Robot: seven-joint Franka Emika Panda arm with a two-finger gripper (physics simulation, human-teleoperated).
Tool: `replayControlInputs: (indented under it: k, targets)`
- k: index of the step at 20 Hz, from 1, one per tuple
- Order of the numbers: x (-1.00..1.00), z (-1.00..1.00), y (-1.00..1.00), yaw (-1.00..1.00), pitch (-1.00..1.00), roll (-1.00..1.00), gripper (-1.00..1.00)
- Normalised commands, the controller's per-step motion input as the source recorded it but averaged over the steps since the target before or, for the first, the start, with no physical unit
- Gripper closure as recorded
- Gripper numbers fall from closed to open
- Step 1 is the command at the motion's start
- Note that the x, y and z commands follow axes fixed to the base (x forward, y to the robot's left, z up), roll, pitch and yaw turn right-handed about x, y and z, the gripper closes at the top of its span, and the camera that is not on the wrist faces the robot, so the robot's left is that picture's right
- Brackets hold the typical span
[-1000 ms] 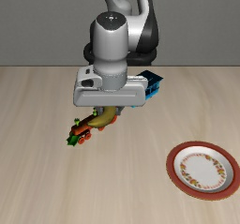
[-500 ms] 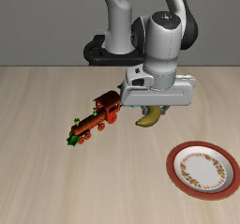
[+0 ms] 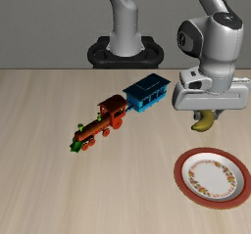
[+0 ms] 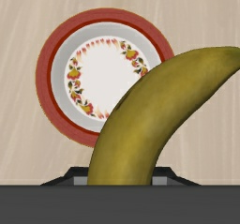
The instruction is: Pick up the banana and put it on the plate
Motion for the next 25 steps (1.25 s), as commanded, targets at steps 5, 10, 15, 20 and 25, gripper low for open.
replayControlInputs:
  k: [5,10,15,20,25]
  targets:
    - [0.6,0.0,0.4,0.0,0.0,0.0,1.0]
    - [1.0,0.0,0.0,0.0,0.0,0.0,1.0]
    - [0.0,-0.8,0.2,0.0,0.0,0.0,1.0]
    - [0.0,-0.2,0.0,0.0,0.0,0.0,-1.0]
    - [0.0,0.0,0.0,0.0,0.0,0.0,-1.0]
